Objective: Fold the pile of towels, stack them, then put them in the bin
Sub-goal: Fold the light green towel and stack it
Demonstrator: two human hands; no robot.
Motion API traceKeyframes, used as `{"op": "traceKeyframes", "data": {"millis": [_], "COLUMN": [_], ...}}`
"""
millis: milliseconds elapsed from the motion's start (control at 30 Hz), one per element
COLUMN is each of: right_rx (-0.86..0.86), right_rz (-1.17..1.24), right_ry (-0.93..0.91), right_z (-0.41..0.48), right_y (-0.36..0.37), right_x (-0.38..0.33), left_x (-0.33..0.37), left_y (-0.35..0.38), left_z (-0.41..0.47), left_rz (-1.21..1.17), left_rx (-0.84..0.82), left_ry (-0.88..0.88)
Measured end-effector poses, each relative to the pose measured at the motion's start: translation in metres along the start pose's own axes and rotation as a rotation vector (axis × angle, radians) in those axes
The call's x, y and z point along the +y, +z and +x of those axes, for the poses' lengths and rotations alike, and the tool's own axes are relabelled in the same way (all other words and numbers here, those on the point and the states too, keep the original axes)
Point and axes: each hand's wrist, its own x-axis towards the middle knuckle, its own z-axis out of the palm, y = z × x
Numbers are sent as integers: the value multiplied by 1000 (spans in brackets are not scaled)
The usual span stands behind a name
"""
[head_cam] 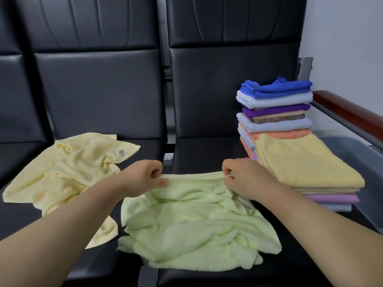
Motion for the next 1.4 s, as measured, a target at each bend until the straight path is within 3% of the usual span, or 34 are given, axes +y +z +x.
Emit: {"op": "traceKeyframes", "data": {"millis": [300,900,1400], "right_rx": [66,-30,-231], "right_rz": [-78,165,-11], "right_ry": [76,136,180], "right_z": [5,23,46], "right_y": [0,31,37], "right_x": [2,4,-3], "left_x": [-7,-18,-30], "left_y": [-6,2,3], "left_z": [1,3,5], "left_rz": [55,92,63], "left_rx": [-50,-162,-246], "left_ry": [-20,-116,-131]}}
